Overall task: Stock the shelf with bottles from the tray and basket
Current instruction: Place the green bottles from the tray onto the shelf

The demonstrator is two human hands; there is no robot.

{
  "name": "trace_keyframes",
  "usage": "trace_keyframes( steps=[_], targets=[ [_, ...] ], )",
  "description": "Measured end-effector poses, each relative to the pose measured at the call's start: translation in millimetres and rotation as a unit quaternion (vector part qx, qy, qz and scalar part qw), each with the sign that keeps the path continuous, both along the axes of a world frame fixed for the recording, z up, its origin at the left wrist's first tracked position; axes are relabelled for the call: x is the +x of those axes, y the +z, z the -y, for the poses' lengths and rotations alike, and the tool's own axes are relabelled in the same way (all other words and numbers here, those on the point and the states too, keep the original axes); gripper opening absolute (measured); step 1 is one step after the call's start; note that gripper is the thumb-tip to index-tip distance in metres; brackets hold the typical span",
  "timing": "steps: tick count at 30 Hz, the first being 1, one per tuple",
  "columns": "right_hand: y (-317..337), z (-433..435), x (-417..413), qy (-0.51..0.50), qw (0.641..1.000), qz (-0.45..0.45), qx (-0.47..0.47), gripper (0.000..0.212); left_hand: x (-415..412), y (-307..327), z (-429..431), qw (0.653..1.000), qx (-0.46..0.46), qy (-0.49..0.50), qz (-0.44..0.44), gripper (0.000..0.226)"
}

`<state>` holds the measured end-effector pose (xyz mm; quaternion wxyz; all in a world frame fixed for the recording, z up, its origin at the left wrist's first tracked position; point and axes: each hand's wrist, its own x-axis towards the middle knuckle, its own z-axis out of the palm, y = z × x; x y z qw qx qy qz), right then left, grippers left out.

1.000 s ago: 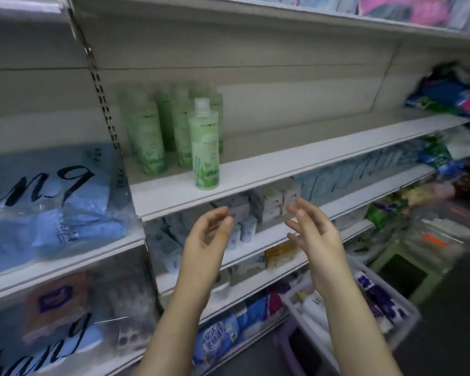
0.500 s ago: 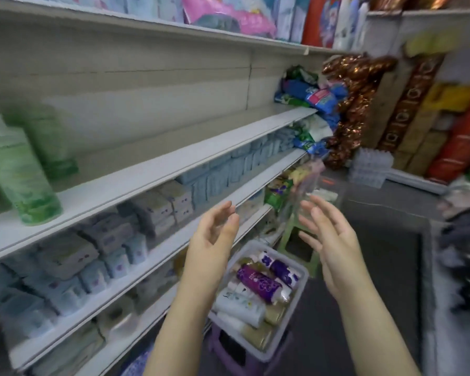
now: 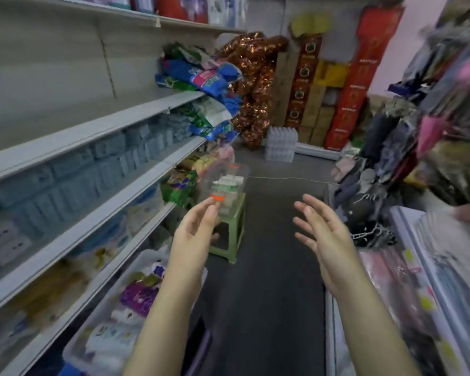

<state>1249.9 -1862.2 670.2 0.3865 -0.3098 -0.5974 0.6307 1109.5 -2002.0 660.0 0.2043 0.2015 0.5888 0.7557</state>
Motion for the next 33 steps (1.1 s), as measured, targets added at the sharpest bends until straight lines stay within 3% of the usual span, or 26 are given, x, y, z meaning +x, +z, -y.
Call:
trace_keyframes(
  steps=[9, 16, 27, 33],
  targets=[
    [-43, -86, -24, -0.008, 0.998, 0.034, -0.043, 0.019, -42, -42, -91, 0.998, -0.043, -0.011, 0.050, 0.031],
    [-59, -178, -112, 0.016, 0.995, 0.081, -0.052, 0.019, -116, -68, -176, 0.993, -0.041, 0.004, 0.111, 0.026],
    [-83, -301, -201, 0.001, 0.990, 0.093, -0.107, 0.019, -213, -68, -319, 0.991, -0.070, -0.044, 0.108, 0.025],
    [-103, -395, -266, 0.052, 0.983, 0.126, -0.121, 0.017, -261, -93, -397, 0.985, -0.099, 0.007, 0.141, 0.026]
  ],
)
